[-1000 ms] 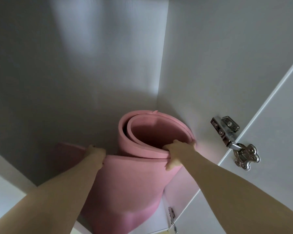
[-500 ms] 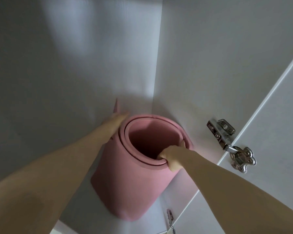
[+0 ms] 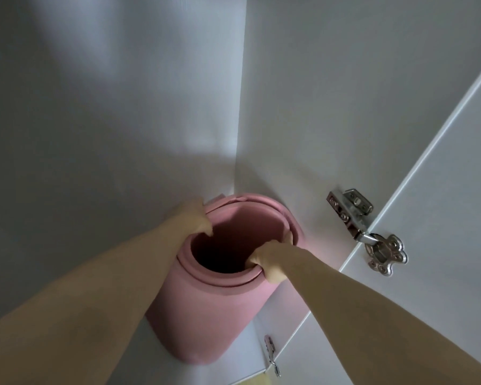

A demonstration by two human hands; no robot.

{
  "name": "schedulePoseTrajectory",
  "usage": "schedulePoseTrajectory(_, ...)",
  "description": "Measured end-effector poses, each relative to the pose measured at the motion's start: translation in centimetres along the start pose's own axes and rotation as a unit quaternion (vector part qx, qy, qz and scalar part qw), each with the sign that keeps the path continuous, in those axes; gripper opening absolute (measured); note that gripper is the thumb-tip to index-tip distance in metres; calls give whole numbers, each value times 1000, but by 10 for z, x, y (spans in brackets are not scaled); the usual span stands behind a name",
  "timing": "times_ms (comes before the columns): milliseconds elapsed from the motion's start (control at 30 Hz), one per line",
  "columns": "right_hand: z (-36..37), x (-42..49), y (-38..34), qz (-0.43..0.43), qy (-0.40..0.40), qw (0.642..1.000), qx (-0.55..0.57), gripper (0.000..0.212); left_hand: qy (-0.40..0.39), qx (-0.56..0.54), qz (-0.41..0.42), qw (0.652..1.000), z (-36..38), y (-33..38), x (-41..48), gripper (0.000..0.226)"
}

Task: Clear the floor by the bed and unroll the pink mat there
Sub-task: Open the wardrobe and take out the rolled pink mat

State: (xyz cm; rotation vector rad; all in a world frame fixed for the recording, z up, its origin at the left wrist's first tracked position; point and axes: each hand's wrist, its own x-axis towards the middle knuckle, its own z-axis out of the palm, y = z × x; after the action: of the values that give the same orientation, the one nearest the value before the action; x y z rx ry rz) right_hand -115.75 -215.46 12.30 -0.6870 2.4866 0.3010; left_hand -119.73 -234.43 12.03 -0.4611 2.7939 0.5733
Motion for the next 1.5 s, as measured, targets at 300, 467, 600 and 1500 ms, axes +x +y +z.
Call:
schedulePoseTrajectory(300,14,-23,-1,11,22,1000,4,52,21,-33,0,999,4,-15,-28,46)
schedulePoseTrajectory(467,22,-44,9,38,78,996,-24,47,39,-69,-24,997,2,-14,-56,40)
schedulePoseTrajectory(600,20,-52,24,92,210,973,0,41,98,-178,-110,973,-2,-16,-85,44)
schedulePoseTrajectory(1500,100,-189,-89,180,275,823,464,76,23,-358,-114,927,45,-54,-290,51)
